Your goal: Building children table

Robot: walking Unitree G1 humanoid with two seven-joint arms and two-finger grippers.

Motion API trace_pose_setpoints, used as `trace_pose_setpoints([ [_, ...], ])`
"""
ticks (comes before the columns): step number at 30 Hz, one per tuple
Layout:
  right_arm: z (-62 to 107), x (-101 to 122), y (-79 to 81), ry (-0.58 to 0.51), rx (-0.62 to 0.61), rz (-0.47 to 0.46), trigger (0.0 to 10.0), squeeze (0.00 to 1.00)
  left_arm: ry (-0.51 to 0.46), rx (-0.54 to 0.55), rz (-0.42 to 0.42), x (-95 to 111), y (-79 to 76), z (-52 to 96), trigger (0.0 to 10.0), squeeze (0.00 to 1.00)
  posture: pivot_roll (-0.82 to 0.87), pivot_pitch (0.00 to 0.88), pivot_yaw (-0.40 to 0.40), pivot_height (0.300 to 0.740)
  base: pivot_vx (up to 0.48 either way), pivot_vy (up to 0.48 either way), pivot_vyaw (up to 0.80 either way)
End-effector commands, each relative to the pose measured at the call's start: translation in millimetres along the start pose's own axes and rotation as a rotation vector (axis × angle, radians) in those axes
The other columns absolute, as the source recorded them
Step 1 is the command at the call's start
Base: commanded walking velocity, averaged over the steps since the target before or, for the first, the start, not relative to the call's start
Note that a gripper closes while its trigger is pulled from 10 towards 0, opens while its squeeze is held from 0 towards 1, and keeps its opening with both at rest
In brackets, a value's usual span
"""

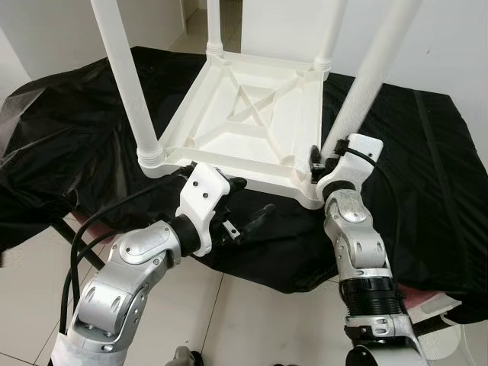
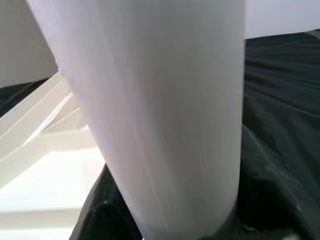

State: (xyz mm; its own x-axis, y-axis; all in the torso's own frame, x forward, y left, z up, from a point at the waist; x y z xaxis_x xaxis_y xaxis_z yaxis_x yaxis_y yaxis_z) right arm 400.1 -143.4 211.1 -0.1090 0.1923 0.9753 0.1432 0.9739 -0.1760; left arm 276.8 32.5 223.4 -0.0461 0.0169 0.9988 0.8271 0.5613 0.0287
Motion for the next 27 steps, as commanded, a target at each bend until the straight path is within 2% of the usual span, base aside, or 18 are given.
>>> trace_pose_setpoints([
  [1,1.4,-34.9,-0.9,0.118,0.025,0.036,10.0,0.00,0.004,0.062,0.008,-2.0,6.1,-0.2,10.0,0.00,-0.04,0.163,0.044,0.740,0.000,0.000,0.00],
  [2,0.7,-29.3,8.2,0.089,0.081,0.054,10.0,0.00,0.004,0.061,0.008,-2.0,5.9,-0.1,10.0,0.00,-0.04,0.163,0.044,0.740,0.000,0.000,0.00],
  [3,0.9,-25.4,8.2,0.069,0.081,0.059,10.0,0.00,0.004,0.062,0.008,-2.0,5.8,0.1,10.0,0.00,-0.04,0.163,0.044,0.740,0.000,0.000,0.00],
  [4,0.8,-20.4,16.0,0.043,0.142,0.046,10.0,1.00,0.005,0.063,0.008,-2.1,5.9,0.3,10.0,0.00,-0.04,0.163,0.044,0.740,0.000,0.000,0.00],
  [6,1.4,-16.8,18.8,0.030,0.165,0.037,10.0,1.00,0.006,0.064,0.008,-2.2,6.2,0.4,10.0,0.00,-0.04,0.163,0.043,0.740,0.000,0.000,0.00],
  [7,2.8,1.3,31.2,-0.051,0.304,0.019,10.0,0.84,0.006,0.065,0.008,-2.2,6.5,0.4,10.0,0.00,-0.03,0.162,0.042,0.740,0.000,0.000,0.00],
  [9,2.8,1.3,31.2,-0.051,0.304,0.019,10.0,0.84,0.006,0.065,0.008,-2.2,6.5,0.4,10.0,0.00,-0.03,0.162,0.042,0.740,0.000,0.000,0.00],
  [10,2.7,9.9,30.0,-0.095,0.334,0.020,10.0,0.00,0.005,0.066,0.008,-1.9,6.6,0.5,10.0,0.00,-0.03,0.162,0.042,0.740,0.000,0.000,0.00],
  [11,2.7,9.9,30.0,-0.095,0.334,0.020,10.0,0.00,0.005,0.066,0.008,-1.9,6.6,0.5,10.0,0.00,-0.03,0.162,0.042,0.740,0.000,0.000,0.00],
  [14,5.9,23.0,29.9,-0.184,0.543,0.115,10.0,0.00,0.003,0.068,0.009,-1.6,6.9,0.6,10.0,0.00,-0.03,0.163,0.042,0.740,0.000,0.000,0.00],
  [19,7.1,23.6,30.0,-0.186,0.634,0.135,10.0,0.00,0.003,0.068,0.007,-1.4,6.9,0.7,10.0,0.00,-0.03,0.164,0.043,0.740,0.000,0.000,0.00],
  [22,7.5,19.7,31.1,-0.193,0.815,0.277,10.0,0.00,0.003,0.069,0.006,-0.6,7.3,1.5,10.0,0.00,-0.03,0.162,0.044,0.740,0.000,0.000,0.00],
  [25,6.6,15.5,31.1,-0.172,0.850,0.296,10.0,0.00,0.004,0.070,0.005,-0.4,7.3,1.7,10.0,0.00,-0.03,0.162,0.044,0.740,0.000,0.000,0.00],
  [26,6.4,10.5,32.4,-0.150,0.885,0.303,8.0,0.00,0.004,0.072,0.005,-0.4,7.6,2.2,10.0,0.00,-0.02,0.159,0.044,0.740,0.000,0.000,0.00],
  [27,6.4,10.5,32.4,-0.150,0.885,0.303,8.0,0.00,0.004,0.072,0.005,-0.4,7.6,2.2,10.0,0.00,-0.02,0.159,0.044,0.740,0.000,0.000,0.00],
])
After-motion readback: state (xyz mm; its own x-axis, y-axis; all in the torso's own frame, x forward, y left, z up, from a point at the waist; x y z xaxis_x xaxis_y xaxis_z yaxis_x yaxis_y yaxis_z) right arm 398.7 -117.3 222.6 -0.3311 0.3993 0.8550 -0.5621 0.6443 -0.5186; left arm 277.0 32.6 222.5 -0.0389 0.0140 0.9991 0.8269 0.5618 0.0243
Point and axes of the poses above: a point about 5 cm out from each wrist's last joint towards the gripper, its own z axis pointing back from the gripper into the wrist, its own x axis along the axis of the wrist's last joint, y = z × x, the point moved 6 cm from there along -z, pointing out of the wrist towards the gripper, and after that the axes turned 9 degrees about z, right-handed, at the moved point
